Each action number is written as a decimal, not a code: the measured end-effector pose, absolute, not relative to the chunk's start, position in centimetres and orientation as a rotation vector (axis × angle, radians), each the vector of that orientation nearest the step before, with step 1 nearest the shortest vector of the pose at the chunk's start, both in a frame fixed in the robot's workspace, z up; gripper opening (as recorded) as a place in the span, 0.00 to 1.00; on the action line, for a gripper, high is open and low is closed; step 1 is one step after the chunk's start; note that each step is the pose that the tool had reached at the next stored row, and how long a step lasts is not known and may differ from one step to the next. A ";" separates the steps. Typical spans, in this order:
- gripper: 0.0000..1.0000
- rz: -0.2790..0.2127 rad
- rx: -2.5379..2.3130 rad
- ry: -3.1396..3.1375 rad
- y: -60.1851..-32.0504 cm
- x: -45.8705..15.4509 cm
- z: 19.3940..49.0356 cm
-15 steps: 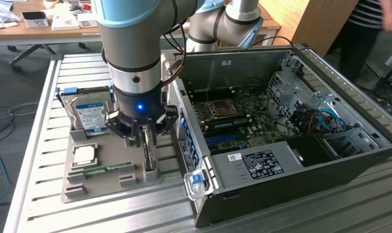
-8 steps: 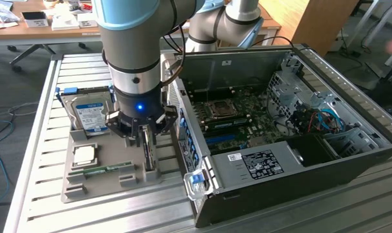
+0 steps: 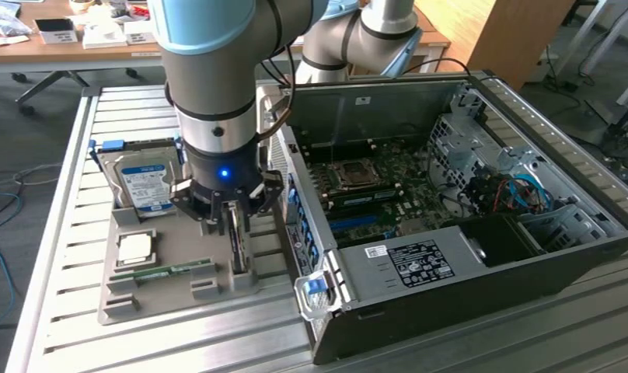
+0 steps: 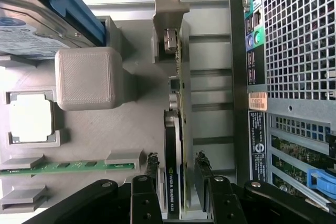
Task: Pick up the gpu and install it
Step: 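Pick up the gpu and move the gpu toward the slot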
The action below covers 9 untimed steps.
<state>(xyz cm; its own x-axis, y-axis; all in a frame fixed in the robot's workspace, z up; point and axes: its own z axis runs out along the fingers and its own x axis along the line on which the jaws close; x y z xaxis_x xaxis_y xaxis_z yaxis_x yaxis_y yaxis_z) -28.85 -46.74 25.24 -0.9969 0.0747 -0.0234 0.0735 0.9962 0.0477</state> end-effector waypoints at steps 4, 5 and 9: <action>0.42 0.073 0.115 3.113 -46.6 -28.9 25.1; 0.42 0.073 0.116 3.113 -46.5 -28.9 25.1; 0.42 0.073 0.116 3.114 -46.3 -28.9 24.7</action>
<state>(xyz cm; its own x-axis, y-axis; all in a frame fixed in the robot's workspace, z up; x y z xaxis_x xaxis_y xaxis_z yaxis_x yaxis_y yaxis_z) -28.87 -46.32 24.67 -0.9969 0.0746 -0.0233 0.0735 0.9962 0.0477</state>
